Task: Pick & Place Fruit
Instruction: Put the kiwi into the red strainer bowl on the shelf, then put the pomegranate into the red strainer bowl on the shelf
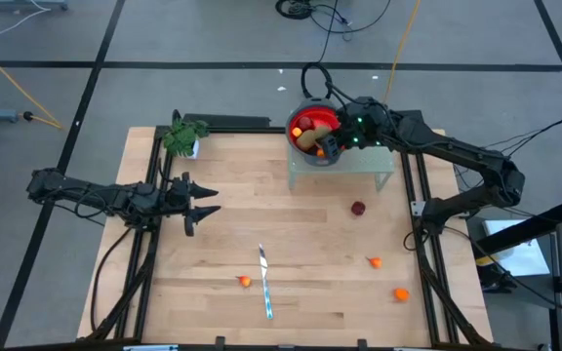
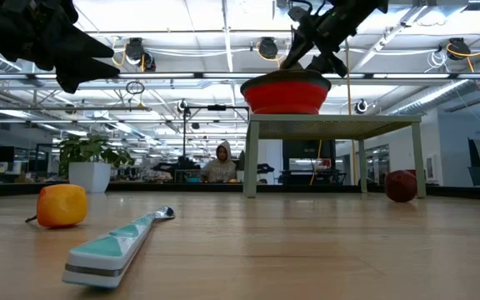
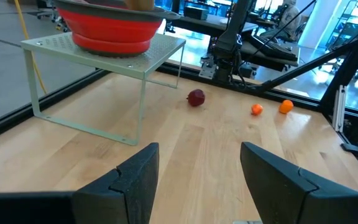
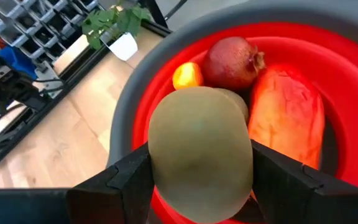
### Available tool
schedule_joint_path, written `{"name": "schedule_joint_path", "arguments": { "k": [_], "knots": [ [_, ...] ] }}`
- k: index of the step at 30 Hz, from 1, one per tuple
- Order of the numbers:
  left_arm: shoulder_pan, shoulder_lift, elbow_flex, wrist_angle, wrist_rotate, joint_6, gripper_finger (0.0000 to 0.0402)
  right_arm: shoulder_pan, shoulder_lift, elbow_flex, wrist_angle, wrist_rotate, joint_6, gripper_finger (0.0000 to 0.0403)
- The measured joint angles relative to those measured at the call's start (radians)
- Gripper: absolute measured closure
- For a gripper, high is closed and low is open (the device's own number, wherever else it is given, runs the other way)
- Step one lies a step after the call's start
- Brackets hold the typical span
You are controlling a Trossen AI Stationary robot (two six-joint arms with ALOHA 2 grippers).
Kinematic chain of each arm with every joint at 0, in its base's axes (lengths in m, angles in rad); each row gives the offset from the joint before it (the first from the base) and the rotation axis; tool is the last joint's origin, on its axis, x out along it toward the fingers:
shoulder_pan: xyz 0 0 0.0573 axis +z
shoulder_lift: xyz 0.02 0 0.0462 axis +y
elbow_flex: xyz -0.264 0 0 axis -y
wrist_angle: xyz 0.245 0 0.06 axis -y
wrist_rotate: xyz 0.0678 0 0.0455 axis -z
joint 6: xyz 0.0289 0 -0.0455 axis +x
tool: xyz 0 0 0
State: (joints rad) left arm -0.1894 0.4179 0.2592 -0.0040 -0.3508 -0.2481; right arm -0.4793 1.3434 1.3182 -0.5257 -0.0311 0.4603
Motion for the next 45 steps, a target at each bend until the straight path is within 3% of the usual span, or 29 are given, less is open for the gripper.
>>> {"name": "schedule_joint_path", "arguments": {
  "k": [22,37,45],
  "knots": [
    [0.000,0.000,0.000,0.000,-0.019,0.000,0.0176,0.000,0.011,-0.001,-0.004,-0.001,-0.088,0.0179],
    [0.000,0.000,0.000,0.000,-0.019,0.004,0.0176,0.000,0.013,-0.001,-0.001,0.002,-0.133,0.0116],
    [0.000,0.000,0.000,-0.002,-0.019,0.009,0.0176,0.017,-0.063,0.000,0.071,0.008,-0.140,0.0138]
  ]
}}
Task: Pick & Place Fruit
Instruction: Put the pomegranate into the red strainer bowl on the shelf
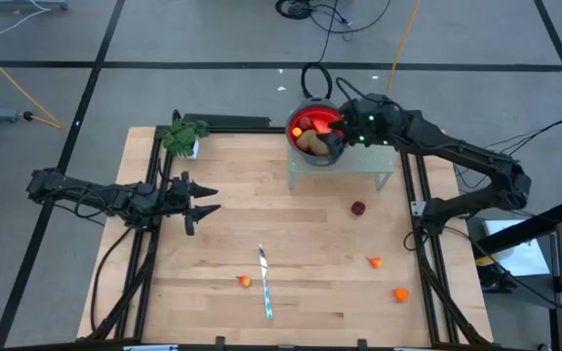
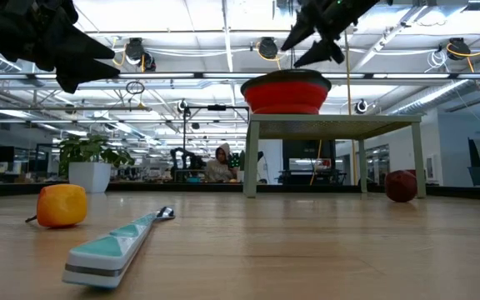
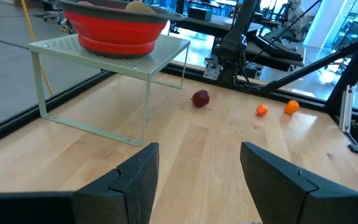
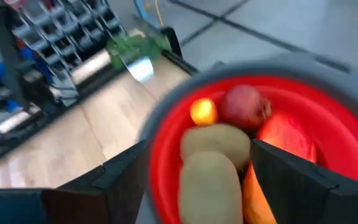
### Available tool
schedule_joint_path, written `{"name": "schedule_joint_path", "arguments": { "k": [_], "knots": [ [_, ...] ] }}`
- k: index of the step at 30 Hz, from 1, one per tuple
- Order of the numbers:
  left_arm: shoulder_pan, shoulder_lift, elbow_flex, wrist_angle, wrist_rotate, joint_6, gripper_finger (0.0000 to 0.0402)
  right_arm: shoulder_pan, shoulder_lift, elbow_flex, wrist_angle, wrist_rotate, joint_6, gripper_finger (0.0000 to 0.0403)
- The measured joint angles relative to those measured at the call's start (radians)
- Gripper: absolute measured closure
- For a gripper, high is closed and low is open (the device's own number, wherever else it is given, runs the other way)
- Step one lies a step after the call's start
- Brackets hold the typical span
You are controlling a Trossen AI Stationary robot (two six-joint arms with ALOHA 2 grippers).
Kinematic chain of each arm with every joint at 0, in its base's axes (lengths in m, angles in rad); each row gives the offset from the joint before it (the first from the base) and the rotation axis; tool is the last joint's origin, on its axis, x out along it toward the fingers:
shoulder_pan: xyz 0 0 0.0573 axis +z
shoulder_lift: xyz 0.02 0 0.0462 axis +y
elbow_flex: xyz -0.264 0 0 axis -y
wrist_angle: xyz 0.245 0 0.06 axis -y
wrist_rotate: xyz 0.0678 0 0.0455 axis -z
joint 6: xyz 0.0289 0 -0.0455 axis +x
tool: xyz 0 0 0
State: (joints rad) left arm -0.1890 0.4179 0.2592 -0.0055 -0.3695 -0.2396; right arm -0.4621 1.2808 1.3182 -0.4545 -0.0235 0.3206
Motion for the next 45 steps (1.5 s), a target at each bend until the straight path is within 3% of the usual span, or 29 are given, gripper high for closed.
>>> {"name": "schedule_joint_path", "arguments": {
  "k": [11,28,45],
  "knots": [
    [0.000,0.000,0.000,-0.007,0.000,0.028,0.0176,0.135,-0.110,0.000,-0.135,0.057,0.012,0.0245],
    [0.000,0.001,0.000,-0.025,0.000,0.028,0.0176,0.388,-0.152,0.000,-0.321,0.056,0.249,0.0395],
    [0.000,0.001,0.000,-0.025,0.000,0.027,0.0176,0.533,-0.151,0.000,-0.563,0.018,0.616,0.0401]
  ]
}}
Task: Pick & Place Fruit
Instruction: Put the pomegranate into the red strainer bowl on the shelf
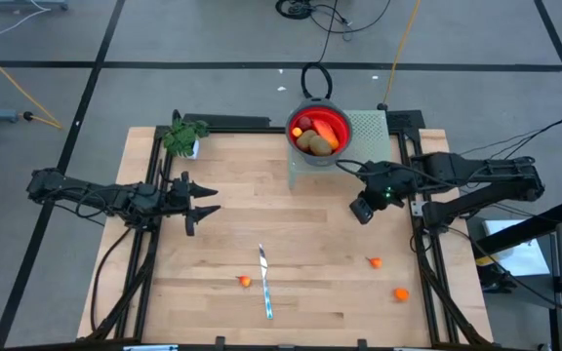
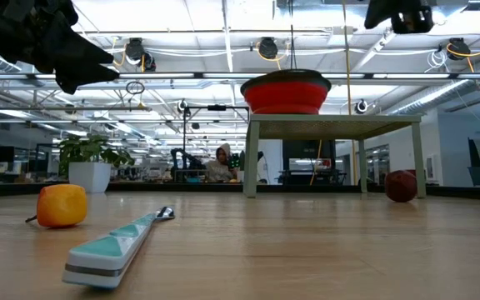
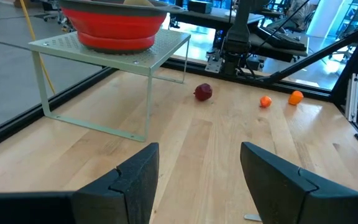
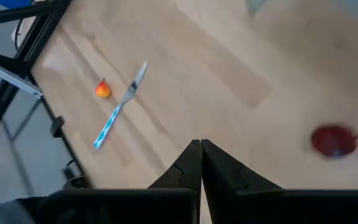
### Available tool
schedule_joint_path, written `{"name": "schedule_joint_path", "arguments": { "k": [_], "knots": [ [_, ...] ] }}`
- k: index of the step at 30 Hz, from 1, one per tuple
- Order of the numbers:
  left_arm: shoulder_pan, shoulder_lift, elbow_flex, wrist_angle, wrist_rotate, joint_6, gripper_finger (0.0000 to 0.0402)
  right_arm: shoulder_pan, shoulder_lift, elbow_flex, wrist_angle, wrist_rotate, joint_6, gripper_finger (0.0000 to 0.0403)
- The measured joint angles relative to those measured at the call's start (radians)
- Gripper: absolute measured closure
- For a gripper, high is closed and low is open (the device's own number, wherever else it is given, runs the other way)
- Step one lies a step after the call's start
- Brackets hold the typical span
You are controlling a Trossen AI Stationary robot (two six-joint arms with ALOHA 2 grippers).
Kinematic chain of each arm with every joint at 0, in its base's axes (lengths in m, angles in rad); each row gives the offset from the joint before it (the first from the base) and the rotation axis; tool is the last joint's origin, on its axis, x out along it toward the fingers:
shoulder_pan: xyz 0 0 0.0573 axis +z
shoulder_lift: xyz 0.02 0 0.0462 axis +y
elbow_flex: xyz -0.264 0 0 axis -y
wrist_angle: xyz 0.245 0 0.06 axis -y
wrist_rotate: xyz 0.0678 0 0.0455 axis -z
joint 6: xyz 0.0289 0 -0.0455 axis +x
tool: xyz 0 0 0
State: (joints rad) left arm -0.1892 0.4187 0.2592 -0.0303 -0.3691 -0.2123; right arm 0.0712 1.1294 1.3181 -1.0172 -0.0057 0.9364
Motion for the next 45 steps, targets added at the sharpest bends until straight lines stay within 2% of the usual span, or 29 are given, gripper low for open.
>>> {"name": "schedule_joint_path", "arguments": {
  "k": [9,21,28,45],
  "knots": [
    [0.000,0.000,0.000,0.000,0.000,0.000,0.0176,0.003,0.000,0.000,-0.067,-0.025,0.187,0.0399],
    [0.000,0.000,0.000,0.000,0.000,0.000,0.0176,0.003,0.000,0.000,-0.152,-0.022,0.230,0.0358],
    [0.000,0.000,0.000,0.000,0.000,0.000,0.0176,0.003,0.001,0.000,-0.155,-0.007,0.234,0.0309],
    [0.000,0.000,0.000,-0.004,0.000,0.000,0.0176,0.003,0.063,-0.001,-0.193,0.008,0.251,0.0152]
  ]
}}
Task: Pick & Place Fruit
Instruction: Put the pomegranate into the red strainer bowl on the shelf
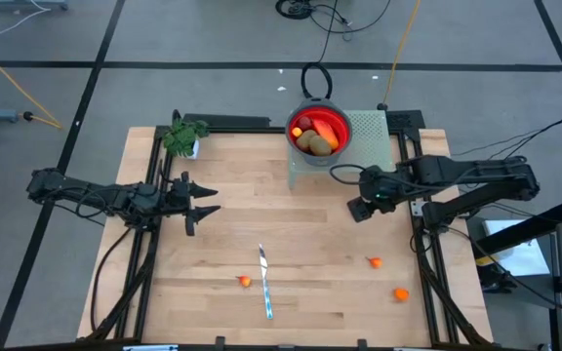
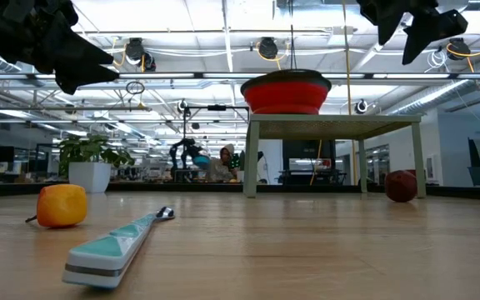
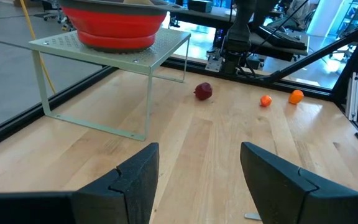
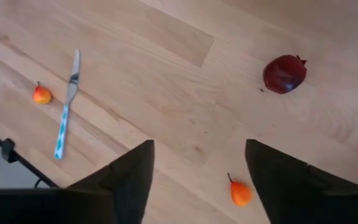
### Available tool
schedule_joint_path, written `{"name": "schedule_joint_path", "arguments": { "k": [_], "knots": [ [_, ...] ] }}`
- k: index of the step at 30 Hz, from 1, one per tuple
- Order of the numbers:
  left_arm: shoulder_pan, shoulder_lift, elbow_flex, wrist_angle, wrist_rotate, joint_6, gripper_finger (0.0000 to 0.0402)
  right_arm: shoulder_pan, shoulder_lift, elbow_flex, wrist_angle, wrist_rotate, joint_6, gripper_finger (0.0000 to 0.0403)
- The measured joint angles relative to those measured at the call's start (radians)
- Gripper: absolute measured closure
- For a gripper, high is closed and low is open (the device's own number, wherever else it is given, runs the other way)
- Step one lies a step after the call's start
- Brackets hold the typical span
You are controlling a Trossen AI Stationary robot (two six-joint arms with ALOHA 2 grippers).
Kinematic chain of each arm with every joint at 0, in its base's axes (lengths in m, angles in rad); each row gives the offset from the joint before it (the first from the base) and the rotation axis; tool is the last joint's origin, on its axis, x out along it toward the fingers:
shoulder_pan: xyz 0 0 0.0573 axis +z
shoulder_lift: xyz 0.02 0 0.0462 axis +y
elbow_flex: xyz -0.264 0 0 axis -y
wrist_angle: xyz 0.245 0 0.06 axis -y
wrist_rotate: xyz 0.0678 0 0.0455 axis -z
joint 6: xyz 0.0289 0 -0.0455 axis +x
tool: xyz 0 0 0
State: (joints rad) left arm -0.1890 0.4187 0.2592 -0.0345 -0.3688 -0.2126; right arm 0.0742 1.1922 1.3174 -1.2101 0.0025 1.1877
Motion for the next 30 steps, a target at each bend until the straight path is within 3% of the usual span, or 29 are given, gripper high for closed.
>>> {"name": "schedule_joint_path", "arguments": {
  "k": [11,22,30],
  "knots": [
    [0.000,0.000,0.000,0.000,0.000,0.000,0.0176,0.000,0.065,-0.013,-0.046,0.000,0.003,0.0095],
    [0.000,0.000,0.000,-0.001,0.000,0.000,0.0176,0.000,0.063,-0.230,-0.018,-0.005,0.210,0.0085],
    [0.000,0.000,0.000,-0.001,0.000,0.000,0.0176,-0.002,0.063,-0.368,0.096,-0.004,0.359,0.0085]
  ]
}}
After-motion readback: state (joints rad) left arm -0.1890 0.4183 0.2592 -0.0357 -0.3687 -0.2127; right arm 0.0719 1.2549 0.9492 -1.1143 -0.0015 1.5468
